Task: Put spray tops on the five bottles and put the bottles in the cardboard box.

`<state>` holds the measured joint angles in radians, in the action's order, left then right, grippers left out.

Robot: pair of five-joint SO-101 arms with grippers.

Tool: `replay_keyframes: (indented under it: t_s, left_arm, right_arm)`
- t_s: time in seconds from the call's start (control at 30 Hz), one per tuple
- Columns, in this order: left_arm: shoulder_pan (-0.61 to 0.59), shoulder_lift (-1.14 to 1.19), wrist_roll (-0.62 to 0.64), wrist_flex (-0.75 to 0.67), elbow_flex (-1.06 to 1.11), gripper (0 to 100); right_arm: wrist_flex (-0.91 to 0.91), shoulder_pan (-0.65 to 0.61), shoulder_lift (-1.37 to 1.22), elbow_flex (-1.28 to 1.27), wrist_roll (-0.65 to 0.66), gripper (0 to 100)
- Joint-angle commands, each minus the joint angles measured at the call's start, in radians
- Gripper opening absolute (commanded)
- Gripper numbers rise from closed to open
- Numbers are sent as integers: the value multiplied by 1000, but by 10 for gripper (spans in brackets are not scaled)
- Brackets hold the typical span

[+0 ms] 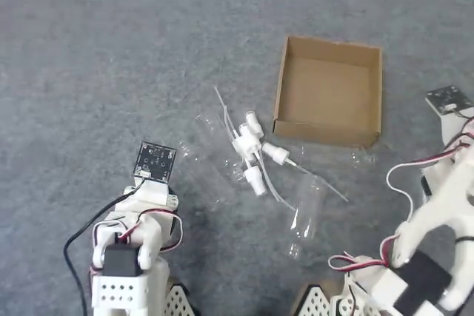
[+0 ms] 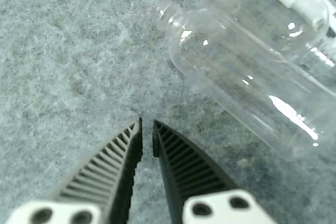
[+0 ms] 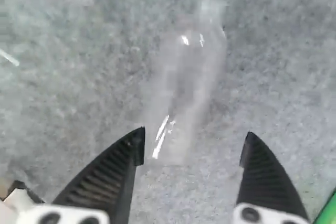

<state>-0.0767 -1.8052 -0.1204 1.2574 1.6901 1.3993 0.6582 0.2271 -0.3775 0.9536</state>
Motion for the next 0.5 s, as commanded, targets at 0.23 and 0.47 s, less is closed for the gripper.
replay_keyframes:
  t_s: [0.23, 0.47]
  left_arm:
    - [3, -18, -3, 5, -5, 24]
    - [-18, -18, -20, -5, -5, 24]
  right_arm:
    - [2, -64, 140, 44, -180, 242]
    - [-61, -225, 337, -146, -252, 242]
